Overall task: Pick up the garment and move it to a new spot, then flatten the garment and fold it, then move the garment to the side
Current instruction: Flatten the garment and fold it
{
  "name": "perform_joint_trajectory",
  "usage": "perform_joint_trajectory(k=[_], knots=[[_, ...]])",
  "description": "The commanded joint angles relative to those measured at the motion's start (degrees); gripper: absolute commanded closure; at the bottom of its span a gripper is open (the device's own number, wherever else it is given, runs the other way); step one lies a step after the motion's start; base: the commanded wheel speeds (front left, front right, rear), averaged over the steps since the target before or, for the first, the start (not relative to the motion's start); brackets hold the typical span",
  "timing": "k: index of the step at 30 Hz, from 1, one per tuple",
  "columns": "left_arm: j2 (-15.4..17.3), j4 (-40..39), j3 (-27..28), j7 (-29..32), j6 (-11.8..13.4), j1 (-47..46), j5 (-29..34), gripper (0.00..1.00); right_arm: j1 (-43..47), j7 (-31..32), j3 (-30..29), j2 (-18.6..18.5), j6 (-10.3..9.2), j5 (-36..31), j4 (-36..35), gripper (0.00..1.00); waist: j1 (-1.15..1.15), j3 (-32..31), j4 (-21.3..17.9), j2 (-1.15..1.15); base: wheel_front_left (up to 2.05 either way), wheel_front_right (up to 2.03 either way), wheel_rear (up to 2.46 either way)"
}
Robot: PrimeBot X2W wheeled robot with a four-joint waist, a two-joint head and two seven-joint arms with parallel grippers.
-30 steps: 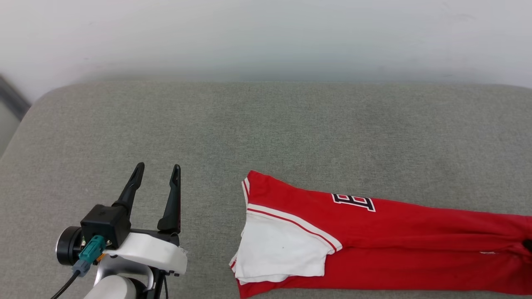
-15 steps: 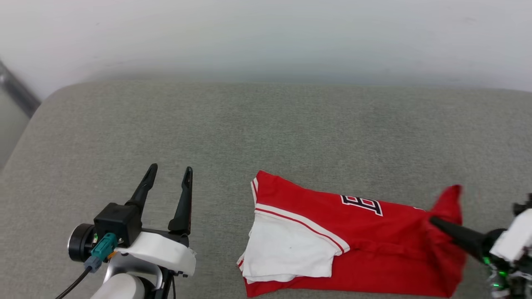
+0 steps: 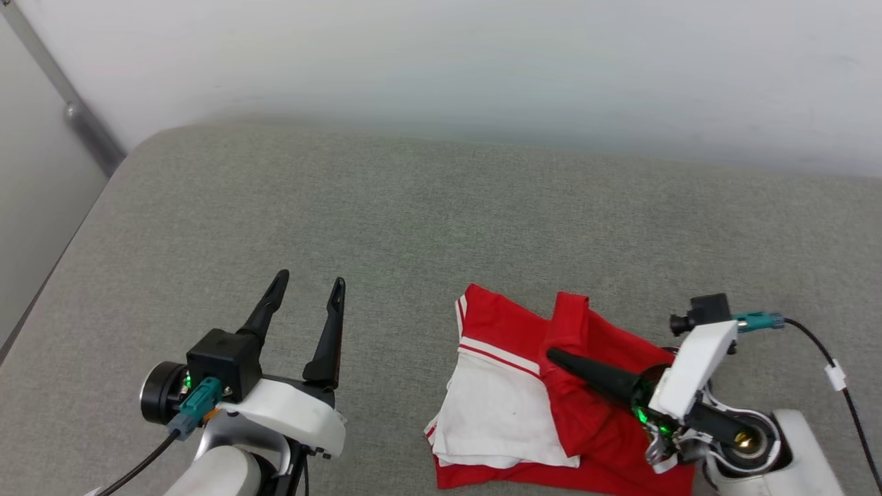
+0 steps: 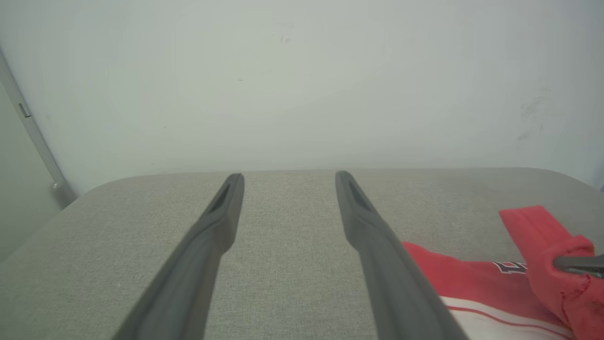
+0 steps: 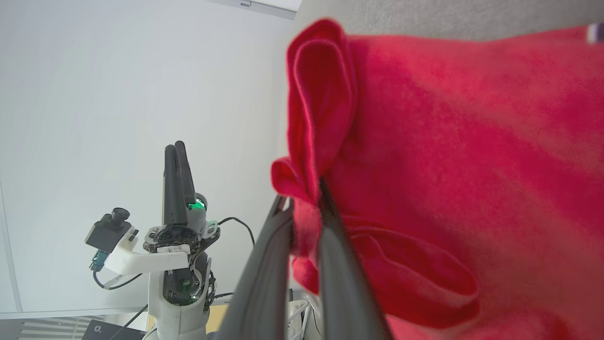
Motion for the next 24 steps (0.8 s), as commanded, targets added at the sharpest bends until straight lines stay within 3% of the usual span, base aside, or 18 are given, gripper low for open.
perform_joint_trajectory(k=[1,11,12,13,14,15,24], knots=[[-0.42,0.26,-0.41,0.04,-0.46,-0.61,0.11,0.0,-0.92,-2.44,2.41,0.1,-0.02,-0.4,0.93,1.0,0.0,0.08,1.16,0.0,0.0,0.0,0.0],[-1.7,1.77,-1.54,-0.6,-1.38,-1.99,0.2,0.0,-5.29,-15.57,14.79,0.07,-0.01,0.18,10.7,0.98,0.0,0.76,4.2,0.0,0.0,0.0,0.0],[-1.66,1.85,-1.49,-0.62,-1.29,-2.0,0.23,0.0,-5.9,-16.98,15.55,0.07,-0.01,-0.28,11.67,0.84,0.0,0.91,4.18,0.0,0.0,0.0,0.0],[-1.69,1.89,-1.46,-0.73,-1.23,-1.98,0.23,0.0,-6.5,-18.77,16.02,0.06,-0.01,-0.74,12.72,0.64,0.0,1.05,4.13,0.0,0.0,0.0,0.0],[-1.69,1.89,-1.46,-0.73,-1.23,-1.98,0.23,0.0,-6.5,-18.77,16.02,0.06,-0.01,-0.74,12.72,0.64,0.0,1.05,4.13,0.0,0.0,0.0,0.0],[-1.77,1.88,-1.43,-0.84,-1.19,-1.99,0.2,0.0,-7.25,-20.39,16.5,0.06,-0.01,-0.99,13.61,0.0,0.0,1.26,4.06,0.0,0.0,0.0,0.0],[-1.92,2.92,-1.57,-1.04,-1.53,-2.75,0.05,0.0,-11.64,-22.8,22.36,-1.04,-0.01,-2.04,14.37,0.0,0.0,1.23,2.7,0.0,0.0,0.0,0.0]])
